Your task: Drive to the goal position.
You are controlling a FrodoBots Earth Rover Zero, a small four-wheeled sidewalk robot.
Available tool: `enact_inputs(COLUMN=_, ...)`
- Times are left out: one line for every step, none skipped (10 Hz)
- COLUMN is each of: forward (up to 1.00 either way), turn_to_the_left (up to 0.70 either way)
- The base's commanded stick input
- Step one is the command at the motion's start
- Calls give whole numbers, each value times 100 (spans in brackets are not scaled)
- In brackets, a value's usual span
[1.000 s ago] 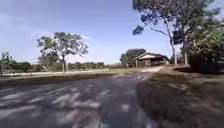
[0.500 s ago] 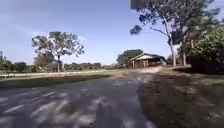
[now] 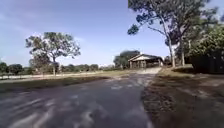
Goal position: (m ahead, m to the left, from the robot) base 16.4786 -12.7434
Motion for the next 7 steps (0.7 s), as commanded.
enact_inputs(forward=100, turn_to_the_left=-20)
enact_inputs(forward=100, turn_to_the_left=-20)
enact_inputs(forward=100, turn_to_the_left=-20)
enact_inputs(forward=100, turn_to_the_left=-20)
enact_inputs(forward=100, turn_to_the_left=-20)
enact_inputs(forward=100, turn_to_the_left=-20)
enact_inputs(forward=100, turn_to_the_left=-20)
